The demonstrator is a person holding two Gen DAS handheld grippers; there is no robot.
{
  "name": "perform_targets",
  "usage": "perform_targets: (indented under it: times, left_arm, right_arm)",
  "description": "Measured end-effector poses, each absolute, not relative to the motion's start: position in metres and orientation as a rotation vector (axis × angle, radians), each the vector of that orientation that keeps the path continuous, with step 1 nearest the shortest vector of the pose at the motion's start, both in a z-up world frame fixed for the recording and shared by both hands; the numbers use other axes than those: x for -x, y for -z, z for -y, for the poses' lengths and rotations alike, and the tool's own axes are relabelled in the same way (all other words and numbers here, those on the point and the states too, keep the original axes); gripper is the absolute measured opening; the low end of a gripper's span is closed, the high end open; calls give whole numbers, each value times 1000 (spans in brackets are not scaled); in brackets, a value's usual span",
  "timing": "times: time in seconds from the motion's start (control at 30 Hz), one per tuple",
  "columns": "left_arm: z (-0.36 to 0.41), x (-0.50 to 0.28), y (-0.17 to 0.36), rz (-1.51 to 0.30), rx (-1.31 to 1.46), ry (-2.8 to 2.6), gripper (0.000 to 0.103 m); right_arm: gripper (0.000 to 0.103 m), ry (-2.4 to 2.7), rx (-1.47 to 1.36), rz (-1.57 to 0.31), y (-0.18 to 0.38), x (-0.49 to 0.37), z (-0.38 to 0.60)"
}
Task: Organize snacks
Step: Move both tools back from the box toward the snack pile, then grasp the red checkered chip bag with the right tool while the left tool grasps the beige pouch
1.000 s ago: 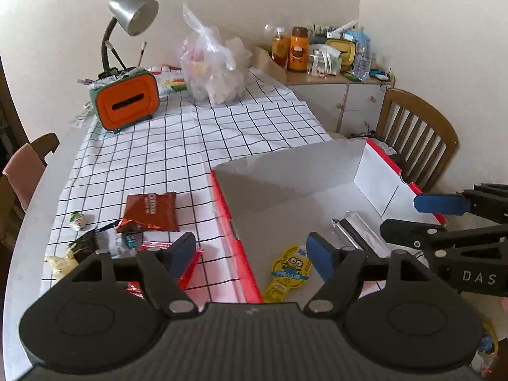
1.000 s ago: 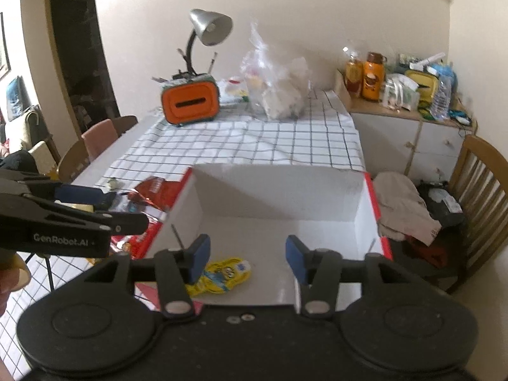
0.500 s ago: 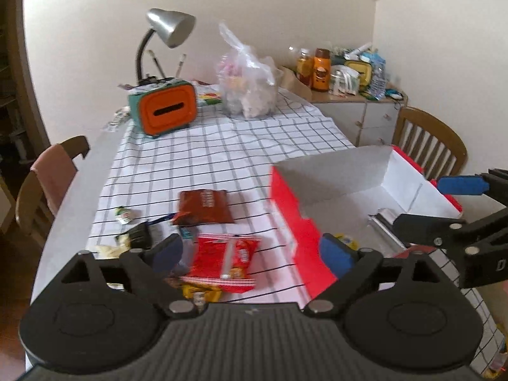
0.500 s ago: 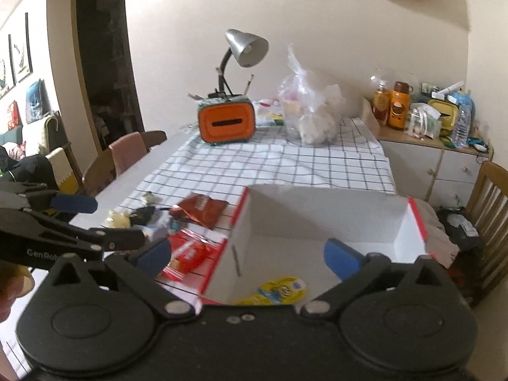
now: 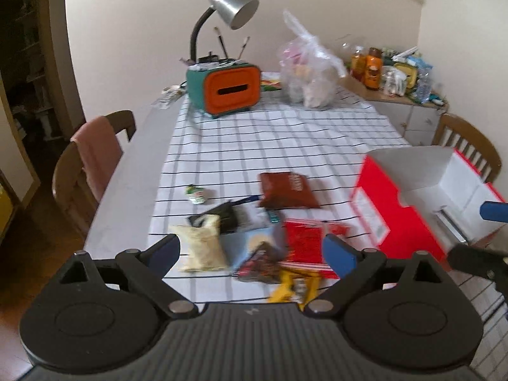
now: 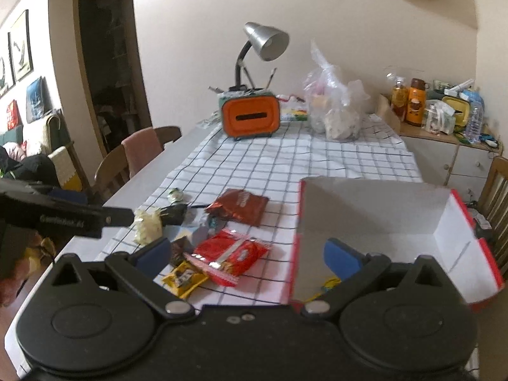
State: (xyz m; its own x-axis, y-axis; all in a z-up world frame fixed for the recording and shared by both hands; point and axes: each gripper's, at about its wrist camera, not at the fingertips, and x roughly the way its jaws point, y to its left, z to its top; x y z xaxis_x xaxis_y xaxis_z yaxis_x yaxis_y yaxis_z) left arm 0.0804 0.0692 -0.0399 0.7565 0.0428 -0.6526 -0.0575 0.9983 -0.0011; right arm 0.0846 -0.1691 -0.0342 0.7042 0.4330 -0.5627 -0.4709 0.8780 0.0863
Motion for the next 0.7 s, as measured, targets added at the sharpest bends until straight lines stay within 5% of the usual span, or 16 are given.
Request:
perform_targets:
  times: [0.7]
  left_arm:
    - [-139,-145,117,-849,32,-99,97]
  right_arm:
    - [97,-256,2,-913,104,-185,68]
